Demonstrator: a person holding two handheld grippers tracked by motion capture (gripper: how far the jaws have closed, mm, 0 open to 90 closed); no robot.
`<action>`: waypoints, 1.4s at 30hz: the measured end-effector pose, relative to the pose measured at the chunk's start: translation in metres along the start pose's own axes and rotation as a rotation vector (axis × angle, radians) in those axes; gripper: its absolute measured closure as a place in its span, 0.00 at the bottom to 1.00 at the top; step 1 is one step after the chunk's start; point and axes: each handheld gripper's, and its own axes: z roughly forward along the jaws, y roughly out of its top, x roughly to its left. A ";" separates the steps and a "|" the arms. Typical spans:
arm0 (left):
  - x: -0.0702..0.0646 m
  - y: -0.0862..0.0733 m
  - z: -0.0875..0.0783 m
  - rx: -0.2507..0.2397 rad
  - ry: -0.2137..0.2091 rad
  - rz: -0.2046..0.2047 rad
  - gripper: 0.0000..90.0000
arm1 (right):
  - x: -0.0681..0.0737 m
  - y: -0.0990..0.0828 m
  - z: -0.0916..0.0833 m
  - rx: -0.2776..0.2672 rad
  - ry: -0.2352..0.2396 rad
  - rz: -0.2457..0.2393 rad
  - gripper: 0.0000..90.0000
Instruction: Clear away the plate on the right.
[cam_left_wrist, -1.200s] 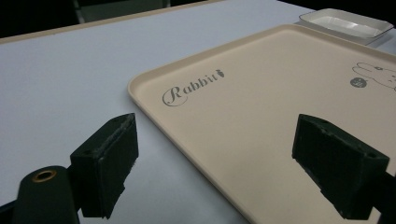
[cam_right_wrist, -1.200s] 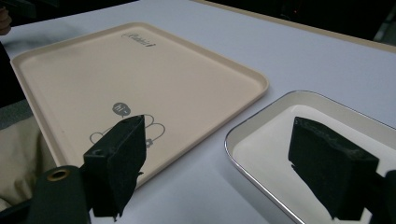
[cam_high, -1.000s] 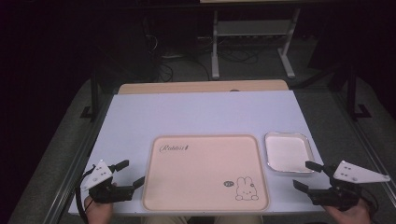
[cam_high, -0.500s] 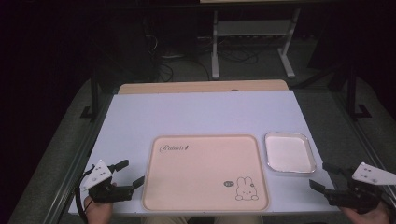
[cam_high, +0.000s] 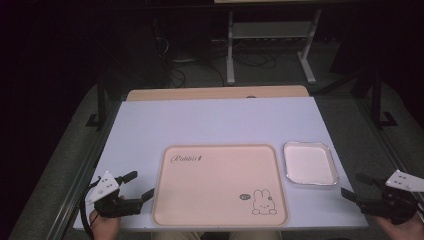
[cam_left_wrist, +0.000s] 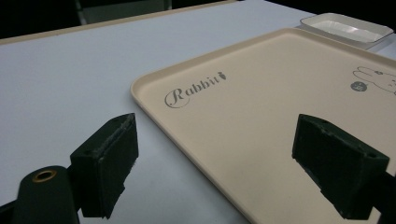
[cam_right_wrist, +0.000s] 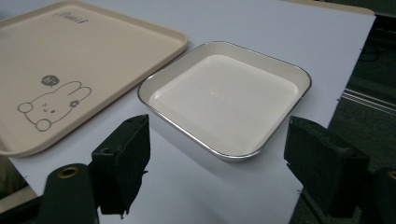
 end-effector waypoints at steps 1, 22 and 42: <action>0.000 0.000 0.000 -0.001 -0.001 0.000 0.16 | -0.002 0.000 0.000 0.004 -0.003 0.003 0.25; 0.001 0.000 -0.001 -0.005 0.001 -0.004 0.16 | -0.035 0.018 0.019 0.078 -0.027 0.073 0.36; 0.001 0.000 -0.001 -0.009 0.001 -0.008 0.16 | -0.057 0.035 0.050 0.208 -0.041 0.204 0.53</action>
